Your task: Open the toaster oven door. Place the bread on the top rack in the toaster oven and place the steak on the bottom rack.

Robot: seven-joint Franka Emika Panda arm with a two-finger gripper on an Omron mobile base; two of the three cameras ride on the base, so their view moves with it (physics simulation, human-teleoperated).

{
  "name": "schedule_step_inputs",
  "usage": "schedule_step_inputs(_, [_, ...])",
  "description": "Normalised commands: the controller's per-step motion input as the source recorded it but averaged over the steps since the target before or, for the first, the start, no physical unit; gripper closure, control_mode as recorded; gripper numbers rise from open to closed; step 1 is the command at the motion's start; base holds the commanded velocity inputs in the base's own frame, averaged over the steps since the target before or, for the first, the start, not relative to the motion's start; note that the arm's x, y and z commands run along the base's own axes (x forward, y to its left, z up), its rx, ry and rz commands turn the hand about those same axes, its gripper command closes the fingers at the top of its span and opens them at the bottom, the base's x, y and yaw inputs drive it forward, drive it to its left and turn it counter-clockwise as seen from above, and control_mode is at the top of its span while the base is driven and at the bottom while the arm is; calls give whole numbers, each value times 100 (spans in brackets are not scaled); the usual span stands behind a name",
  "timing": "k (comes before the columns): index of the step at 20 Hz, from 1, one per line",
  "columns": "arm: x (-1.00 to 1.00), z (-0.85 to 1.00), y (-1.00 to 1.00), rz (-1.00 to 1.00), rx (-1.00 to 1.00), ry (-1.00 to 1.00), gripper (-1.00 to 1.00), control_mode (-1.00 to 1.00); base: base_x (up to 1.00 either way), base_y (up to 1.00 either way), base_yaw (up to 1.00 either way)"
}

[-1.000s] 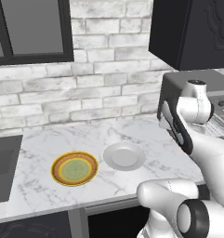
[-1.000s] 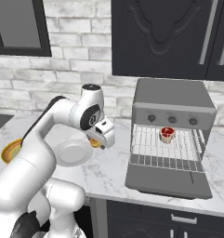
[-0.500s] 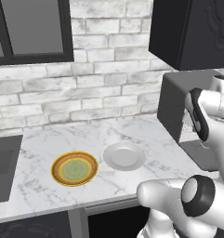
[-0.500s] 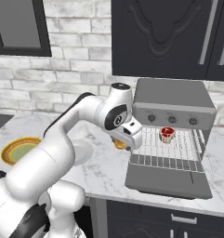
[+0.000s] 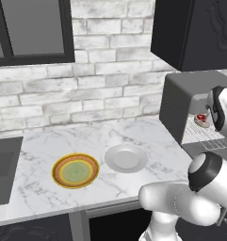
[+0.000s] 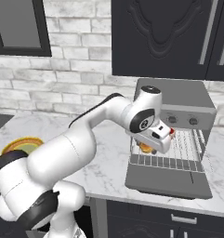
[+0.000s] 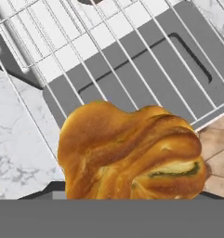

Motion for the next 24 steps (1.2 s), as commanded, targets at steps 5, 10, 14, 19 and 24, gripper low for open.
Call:
schedule_step_inputs(5, [13,-8,-61,0,0,0,100,-100,0,0,0])
schedule_step_inputs(10, [12,-15,-35,3,0,0,100,-100,0,0,0])
schedule_step_inputs(14, [20,-8,-36,1,0,0,100,-100,0,0,0])
schedule_step_inputs(19, [12,-21,-20,3,0,0,100,-100,0,0,0])
schedule_step_inputs(24, [31,-16,-2,7,0,0,100,-100,0,0,0])
